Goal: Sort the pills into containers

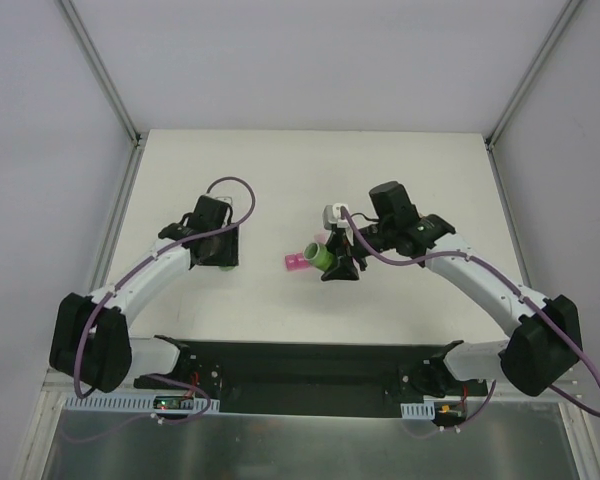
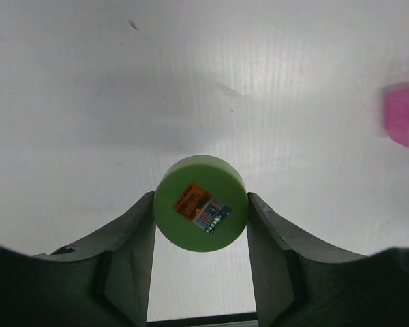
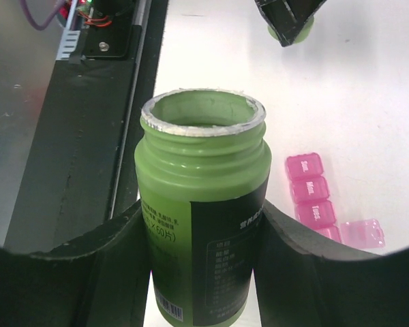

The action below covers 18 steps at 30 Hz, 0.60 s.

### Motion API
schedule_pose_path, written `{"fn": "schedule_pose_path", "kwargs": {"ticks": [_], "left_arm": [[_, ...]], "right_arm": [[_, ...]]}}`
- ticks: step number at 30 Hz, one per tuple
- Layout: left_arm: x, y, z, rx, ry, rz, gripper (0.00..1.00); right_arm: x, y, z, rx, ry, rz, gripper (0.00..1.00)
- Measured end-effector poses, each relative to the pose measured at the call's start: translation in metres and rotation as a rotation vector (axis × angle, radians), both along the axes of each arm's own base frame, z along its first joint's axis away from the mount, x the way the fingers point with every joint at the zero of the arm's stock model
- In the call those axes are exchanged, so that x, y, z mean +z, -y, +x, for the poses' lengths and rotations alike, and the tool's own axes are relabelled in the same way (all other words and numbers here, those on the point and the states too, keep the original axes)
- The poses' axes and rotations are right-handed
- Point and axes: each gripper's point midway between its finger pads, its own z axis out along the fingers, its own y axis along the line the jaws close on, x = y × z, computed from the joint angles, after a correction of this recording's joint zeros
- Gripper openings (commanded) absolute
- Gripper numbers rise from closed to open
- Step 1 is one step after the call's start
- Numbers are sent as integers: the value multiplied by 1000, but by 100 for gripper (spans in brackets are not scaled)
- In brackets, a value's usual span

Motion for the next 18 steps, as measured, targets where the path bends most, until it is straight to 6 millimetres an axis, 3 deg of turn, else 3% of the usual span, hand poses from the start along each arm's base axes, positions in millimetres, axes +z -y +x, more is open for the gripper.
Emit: {"fn": "schedule_pose_path", "kwargs": {"ticks": [9,13,16,18], "left_arm": [[-39,-31,24,101,-68,112,3],[-40,-36,30,117,-53,123,31],[-39,-36,31,118,-48,120,44],[-39,-37,32,122,-46,118,61]], "right_arm": [[-29,12,36,-119,5,-94,8],[-41,21,48,-149,38,-141,8],[-51,27,54,-160,57,-185,8],[-60,32,57,-162,60,-220,8]]}}
